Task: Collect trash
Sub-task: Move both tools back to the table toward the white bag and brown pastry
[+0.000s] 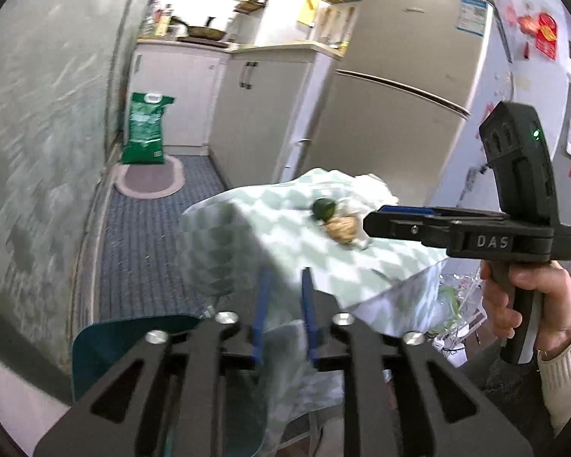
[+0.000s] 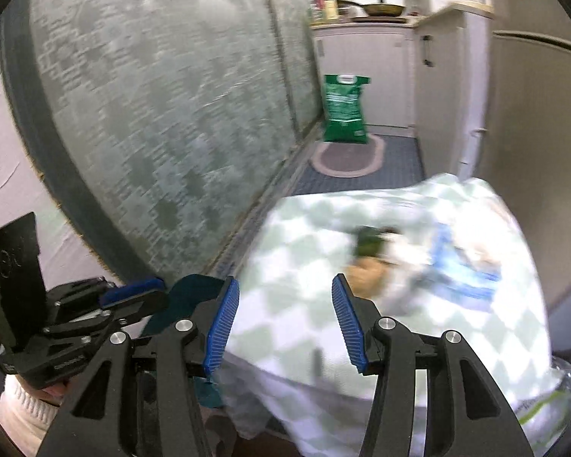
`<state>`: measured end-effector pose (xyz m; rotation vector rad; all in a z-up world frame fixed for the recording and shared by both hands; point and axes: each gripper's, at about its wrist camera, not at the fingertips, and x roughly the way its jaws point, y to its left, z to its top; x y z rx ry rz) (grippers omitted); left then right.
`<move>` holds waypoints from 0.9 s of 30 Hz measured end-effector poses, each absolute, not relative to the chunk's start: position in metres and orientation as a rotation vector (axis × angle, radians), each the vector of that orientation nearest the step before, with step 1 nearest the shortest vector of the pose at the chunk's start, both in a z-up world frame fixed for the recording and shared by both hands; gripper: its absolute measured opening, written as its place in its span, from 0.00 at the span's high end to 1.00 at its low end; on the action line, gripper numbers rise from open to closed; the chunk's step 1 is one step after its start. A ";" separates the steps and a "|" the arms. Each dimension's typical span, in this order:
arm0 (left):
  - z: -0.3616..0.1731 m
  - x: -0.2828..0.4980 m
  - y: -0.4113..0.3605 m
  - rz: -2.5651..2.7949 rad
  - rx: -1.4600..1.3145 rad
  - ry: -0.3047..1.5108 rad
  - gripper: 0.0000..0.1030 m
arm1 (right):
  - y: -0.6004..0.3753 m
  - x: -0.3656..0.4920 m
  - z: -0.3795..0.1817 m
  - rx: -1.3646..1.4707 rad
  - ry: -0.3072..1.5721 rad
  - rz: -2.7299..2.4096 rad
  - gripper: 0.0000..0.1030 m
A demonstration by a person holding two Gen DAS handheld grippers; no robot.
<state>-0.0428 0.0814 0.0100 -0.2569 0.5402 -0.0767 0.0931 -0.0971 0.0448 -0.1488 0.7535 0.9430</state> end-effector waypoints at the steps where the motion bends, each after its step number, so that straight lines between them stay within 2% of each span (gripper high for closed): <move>1: 0.012 -0.036 0.074 -0.088 -0.243 0.543 0.76 | -0.107 0.099 0.045 -0.141 0.752 0.919 0.50; 6: 0.017 0.000 0.049 -0.133 -0.225 0.565 0.74 | -0.150 0.118 0.045 -0.100 0.748 0.853 0.50; 12: 0.014 0.057 0.020 -0.167 -0.098 0.679 0.62 | -0.193 0.141 0.055 -0.076 0.734 0.810 0.50; 16: 0.006 0.089 0.005 -0.174 -0.015 0.736 0.62 | -0.214 0.158 0.062 -0.069 0.724 0.785 0.50; 27: -0.007 0.113 0.008 -0.168 -0.041 0.785 0.65 | -0.208 0.195 0.084 -0.138 0.680 0.795 0.50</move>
